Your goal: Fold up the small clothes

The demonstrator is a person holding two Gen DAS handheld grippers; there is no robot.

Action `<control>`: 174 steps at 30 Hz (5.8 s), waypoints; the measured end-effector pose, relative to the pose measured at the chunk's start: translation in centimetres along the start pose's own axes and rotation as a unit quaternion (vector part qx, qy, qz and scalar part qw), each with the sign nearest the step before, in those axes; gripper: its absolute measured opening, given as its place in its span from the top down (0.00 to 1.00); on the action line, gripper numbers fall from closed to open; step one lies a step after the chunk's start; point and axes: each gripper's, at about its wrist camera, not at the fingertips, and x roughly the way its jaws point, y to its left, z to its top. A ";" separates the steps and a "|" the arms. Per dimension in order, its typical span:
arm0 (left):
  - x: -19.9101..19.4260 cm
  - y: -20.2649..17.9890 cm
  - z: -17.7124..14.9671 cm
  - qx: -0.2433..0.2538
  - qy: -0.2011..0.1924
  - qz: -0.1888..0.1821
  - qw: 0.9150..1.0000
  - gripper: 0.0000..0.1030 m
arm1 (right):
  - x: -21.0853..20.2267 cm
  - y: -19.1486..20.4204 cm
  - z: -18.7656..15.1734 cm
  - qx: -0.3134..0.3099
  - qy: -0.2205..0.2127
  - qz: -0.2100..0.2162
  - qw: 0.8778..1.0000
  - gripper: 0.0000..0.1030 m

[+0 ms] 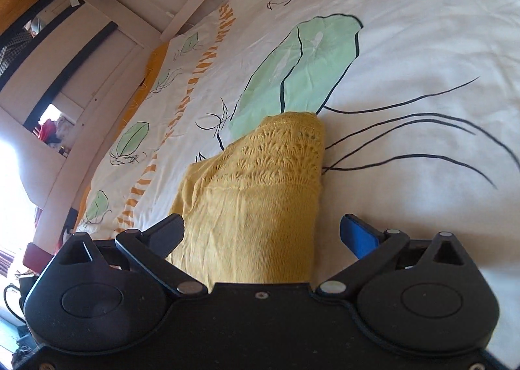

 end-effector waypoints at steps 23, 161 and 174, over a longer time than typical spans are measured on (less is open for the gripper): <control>1.0 1.3 -0.5 -0.069 0.026 -0.084 0.994 0.90 | 1.8 -0.5 1.0 0.008 0.021 0.000 1.000 0.56; -5.7 -4.7 -9.9 0.145 0.069 0.069 0.985 0.49 | -13.1 16.4 -21.1 -0.410 -0.036 -0.175 0.895 0.91; -5.4 -9.2 -13.8 0.395 0.112 0.064 0.910 0.49 | -13.5 14.1 -19.6 -0.343 -0.032 -0.159 0.925 0.91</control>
